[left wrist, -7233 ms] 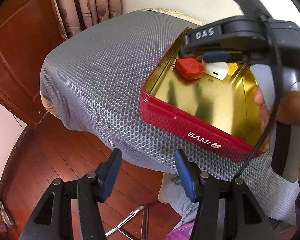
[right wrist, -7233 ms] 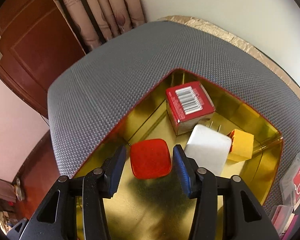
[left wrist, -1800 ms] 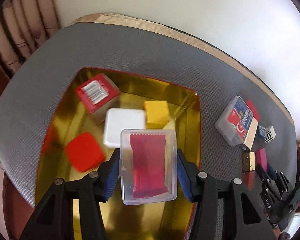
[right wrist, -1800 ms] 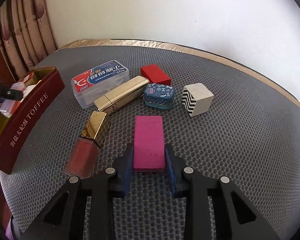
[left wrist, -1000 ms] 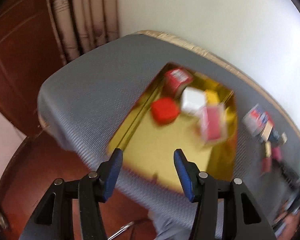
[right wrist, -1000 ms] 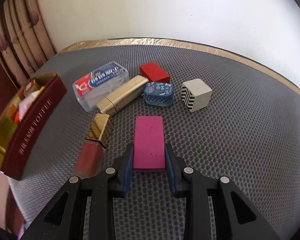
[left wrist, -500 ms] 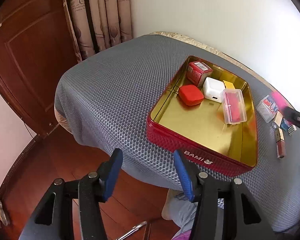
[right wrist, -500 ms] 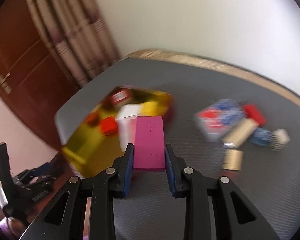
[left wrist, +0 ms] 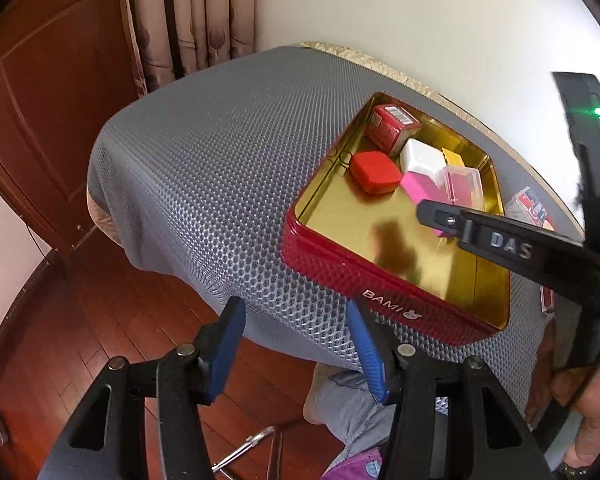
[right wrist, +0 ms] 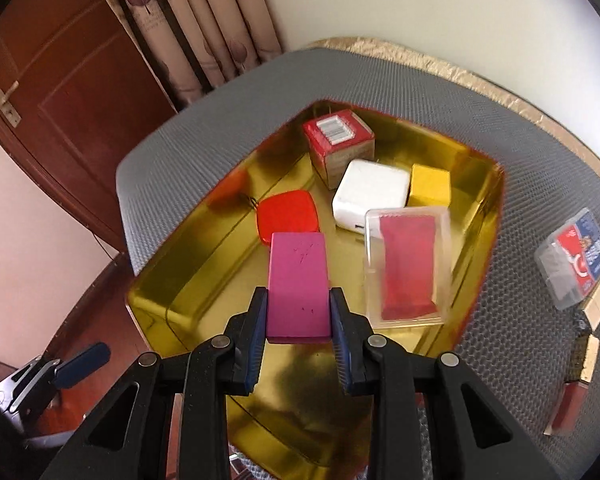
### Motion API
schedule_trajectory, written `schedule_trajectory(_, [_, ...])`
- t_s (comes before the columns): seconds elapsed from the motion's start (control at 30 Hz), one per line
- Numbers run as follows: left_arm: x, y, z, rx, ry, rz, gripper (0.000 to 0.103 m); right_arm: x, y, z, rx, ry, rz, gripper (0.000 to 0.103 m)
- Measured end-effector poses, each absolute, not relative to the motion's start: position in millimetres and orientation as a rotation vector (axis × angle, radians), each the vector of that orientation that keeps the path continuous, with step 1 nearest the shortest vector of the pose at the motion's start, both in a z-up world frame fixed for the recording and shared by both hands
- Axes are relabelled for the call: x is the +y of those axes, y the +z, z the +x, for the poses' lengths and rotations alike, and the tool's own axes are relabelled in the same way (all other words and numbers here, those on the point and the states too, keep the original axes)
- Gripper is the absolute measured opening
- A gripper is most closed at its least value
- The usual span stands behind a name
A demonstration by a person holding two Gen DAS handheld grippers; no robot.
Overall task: Organize rigid objects
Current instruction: 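Release the clear case in the tin while right lowers pink eraser into tin, then grasp the gold-capped lipstick tube with the left gripper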
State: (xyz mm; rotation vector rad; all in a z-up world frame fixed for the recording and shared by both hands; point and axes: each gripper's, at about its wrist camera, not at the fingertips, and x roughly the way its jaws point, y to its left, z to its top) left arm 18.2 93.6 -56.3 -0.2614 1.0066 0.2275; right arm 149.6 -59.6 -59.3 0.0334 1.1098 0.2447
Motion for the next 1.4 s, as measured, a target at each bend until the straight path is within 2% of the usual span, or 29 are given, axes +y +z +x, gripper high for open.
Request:
schedule_trajectory(0.3, [91.1, -61.3, 20.4, 1.026, 0.217, -0.249, 0.054, -66.7, -63.7, 156.5, 1.113, 0.226, 0.074, 0.033])
schedule_trajectory(0.43, [90.8, -60.4, 19.5, 1.022, 0.219, -0.246, 0.054, -83.9, -44.4, 136.0, 1.035, 0.273, 0.162, 0.035])
schedule_trajectory(0.57, [87.1, -57.4, 16.7, 1.009, 0.221, -0.228, 0.054, -123.4, -24.2, 90.4, 0.936, 0.19, 0.184, 0.056])
schedule_trajectory(0.9, [69.1, -51.9, 11.2, 0.982, 0.202, -0.152, 0.054, -248.0, -41.2, 0.2, 0.952, -0.213, 0.11, 0.056])
schedule_trajectory(1.03, [50.0, -46.3, 9.2, 0.957, 0.151, -0.075, 0.054, -280.4, -43.8, -22.0, 0.948, -0.282, 0.138, 0.056])
schedule_trajectory(1.1, [35.4, -42.4, 7.7, 0.957, 0.098, -0.05, 0.054, -297.8, -44.8, -33.9, 0.928, -0.357, 0.109, 0.065])
schedule_trajectory(1.17, [20.9, -39.1, 8.6, 0.971, 0.024, -0.049, 0.054, -317.0, -46.7, -45.8, 0.914, -0.433, 0.083, 0.069])
schedule_trajectory(1.4, [-52.3, -25.1, 43.1, 1.019, -0.219, -0.042, 0.054, -366.2, -57.1, -67.7, 0.909, -0.529, 0.096, 0.075])
